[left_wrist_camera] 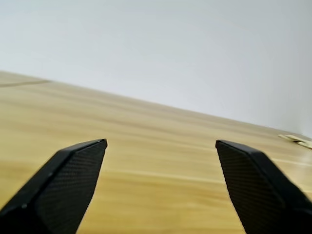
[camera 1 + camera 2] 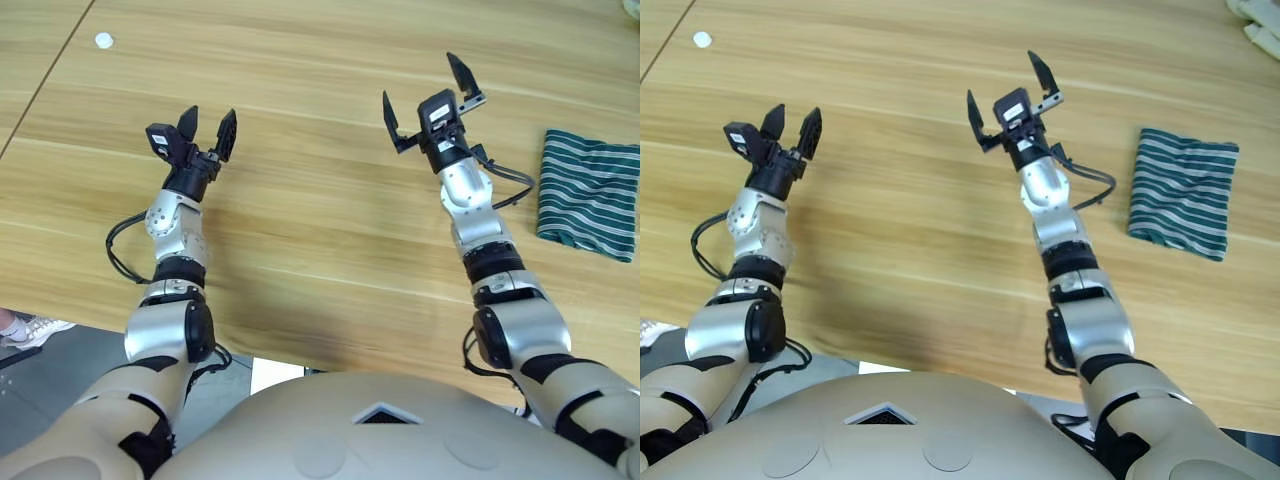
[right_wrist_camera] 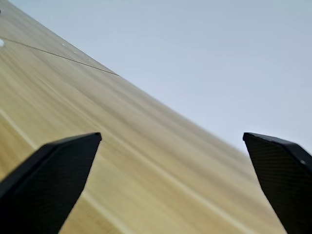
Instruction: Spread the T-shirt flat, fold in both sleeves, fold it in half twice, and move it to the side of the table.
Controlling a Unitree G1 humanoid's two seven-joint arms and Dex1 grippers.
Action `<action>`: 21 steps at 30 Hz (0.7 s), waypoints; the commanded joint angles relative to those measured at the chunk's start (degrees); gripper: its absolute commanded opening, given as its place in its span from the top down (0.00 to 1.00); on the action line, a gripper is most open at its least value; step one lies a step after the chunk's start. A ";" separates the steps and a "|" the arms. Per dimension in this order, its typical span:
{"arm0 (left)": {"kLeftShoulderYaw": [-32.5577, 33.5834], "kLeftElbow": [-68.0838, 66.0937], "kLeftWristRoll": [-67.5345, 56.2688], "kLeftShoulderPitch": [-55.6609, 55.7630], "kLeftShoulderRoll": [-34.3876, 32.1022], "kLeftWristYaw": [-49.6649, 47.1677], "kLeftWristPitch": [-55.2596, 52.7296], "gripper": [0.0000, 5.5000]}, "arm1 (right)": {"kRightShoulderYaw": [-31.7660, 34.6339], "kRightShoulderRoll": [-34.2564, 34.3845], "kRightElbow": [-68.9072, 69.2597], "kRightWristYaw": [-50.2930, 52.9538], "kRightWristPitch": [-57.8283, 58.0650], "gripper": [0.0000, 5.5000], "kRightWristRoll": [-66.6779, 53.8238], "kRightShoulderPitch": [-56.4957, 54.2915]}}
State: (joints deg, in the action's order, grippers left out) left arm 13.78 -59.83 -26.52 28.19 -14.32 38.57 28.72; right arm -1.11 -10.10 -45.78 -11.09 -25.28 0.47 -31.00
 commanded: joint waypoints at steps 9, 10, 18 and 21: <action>2.31 -15.11 10.45 3.27 -0.97 -17.71 4.18 0.24 | 3.20 2.10 -28.94 18.04 -4.25 0.02 5.56 -5.96; 1.69 -15.19 12.04 2.95 -0.91 -19.04 5.20 0.24 | 2.31 1.73 -29.23 20.72 -4.16 0.02 7.30 -5.78; 2.21 -15.63 16.39 1.89 -1.31 -22.87 6.65 0.24 | 0.79 0.39 -30.11 29.57 -2.23 0.02 11.94 -5.23; 1.20 -15.78 19.28 0.94 -1.73 -25.12 7.63 0.24 | -0.35 0.15 -30.24 33.62 -1.52 0.02 14.09 -4.72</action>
State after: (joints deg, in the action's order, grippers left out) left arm 15.94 -75.00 -9.50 30.40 -15.31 15.27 35.82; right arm -0.69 -9.61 -75.58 19.57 -27.86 13.20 -36.91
